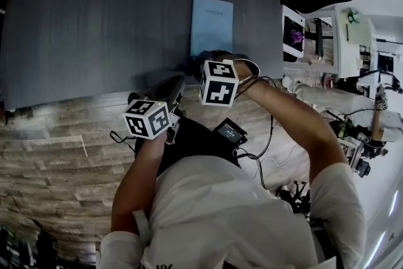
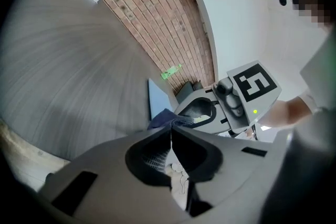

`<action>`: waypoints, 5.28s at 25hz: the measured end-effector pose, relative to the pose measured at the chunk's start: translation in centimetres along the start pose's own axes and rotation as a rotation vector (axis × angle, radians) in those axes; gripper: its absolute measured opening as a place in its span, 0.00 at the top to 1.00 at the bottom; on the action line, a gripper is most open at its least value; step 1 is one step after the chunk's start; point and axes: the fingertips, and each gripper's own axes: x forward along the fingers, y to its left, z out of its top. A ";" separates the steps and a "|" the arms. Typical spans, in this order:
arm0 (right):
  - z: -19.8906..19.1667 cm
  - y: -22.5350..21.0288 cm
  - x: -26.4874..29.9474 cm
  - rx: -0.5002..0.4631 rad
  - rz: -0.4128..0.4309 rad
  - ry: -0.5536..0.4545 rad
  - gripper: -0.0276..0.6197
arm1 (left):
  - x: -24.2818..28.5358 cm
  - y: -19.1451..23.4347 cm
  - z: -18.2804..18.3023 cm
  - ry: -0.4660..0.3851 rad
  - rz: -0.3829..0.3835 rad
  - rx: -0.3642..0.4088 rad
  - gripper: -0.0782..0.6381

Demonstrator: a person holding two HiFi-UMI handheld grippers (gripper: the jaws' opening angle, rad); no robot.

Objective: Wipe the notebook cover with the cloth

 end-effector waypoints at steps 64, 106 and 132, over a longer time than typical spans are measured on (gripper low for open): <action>-14.9 -21.7 -0.4 1.284 -0.207 -0.489 0.80 | 12.8 1.2 2.2 0.281 0.119 0.216 0.75; -8.8 -17.6 -2.6 1.281 -0.183 -0.628 0.80 | 5.3 -2.4 4.7 0.228 0.109 0.300 0.79; -10.5 -16.4 0.9 1.479 -0.074 -0.684 0.80 | 5.0 -2.7 4.3 0.251 0.114 0.305 0.79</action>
